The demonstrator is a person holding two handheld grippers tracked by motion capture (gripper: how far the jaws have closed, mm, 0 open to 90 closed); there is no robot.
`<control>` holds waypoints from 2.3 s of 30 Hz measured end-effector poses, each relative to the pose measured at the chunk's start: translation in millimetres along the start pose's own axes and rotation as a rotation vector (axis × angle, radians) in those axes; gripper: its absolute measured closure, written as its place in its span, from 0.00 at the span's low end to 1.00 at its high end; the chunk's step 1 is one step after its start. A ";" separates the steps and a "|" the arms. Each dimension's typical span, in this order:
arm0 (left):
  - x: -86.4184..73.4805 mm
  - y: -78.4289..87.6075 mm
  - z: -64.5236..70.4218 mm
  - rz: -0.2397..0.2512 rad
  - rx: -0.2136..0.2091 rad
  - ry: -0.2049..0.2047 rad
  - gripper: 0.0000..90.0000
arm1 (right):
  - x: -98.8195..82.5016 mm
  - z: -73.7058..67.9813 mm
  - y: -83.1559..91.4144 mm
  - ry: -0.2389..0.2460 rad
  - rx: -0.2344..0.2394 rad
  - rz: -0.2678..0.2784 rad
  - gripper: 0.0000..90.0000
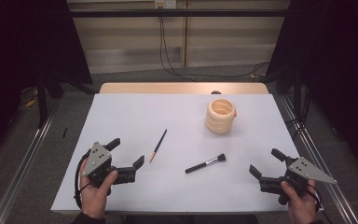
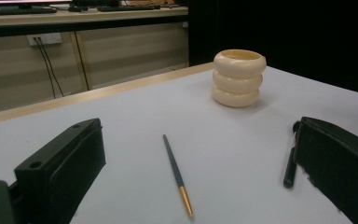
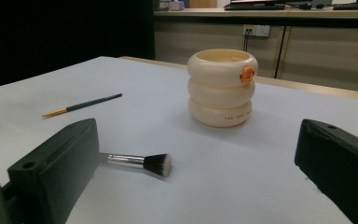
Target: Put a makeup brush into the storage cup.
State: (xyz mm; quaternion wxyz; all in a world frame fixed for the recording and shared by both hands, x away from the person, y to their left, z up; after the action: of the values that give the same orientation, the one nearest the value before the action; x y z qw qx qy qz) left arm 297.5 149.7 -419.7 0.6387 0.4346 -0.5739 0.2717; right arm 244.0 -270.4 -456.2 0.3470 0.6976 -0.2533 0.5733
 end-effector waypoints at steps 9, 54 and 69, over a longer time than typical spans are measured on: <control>19.0 -12.1 0.0 0.025 -0.007 -0.013 0.02 | -1.0 3.0 0.7 -0.013 -0.008 -0.001 0.00; 44.7 -91.6 11.6 -0.120 -0.059 -0.079 0.02 | -0.8 -0.9 -1.1 0.024 0.007 -0.012 0.00; 29.4 -111.7 10.5 -0.280 -0.094 -0.073 0.03 | -0.2 -1.2 -0.5 0.040 0.003 -0.016 0.00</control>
State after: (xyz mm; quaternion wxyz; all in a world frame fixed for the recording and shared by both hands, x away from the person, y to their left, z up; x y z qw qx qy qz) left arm 392.4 83.1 -418.7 0.6688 0.4896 -0.5425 0.1371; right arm 243.6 -269.1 -456.4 0.3555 0.6884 -0.2398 0.5850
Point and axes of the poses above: each handheld gripper's, and its own axes: y roughly backward along the jaws, x roughly out of its top, z roughly to its right, the point moved 7 cm from there along -y, roughly forward along the jaws, and after that the axes turned 12 degrees about x, right-handed, at the moved point
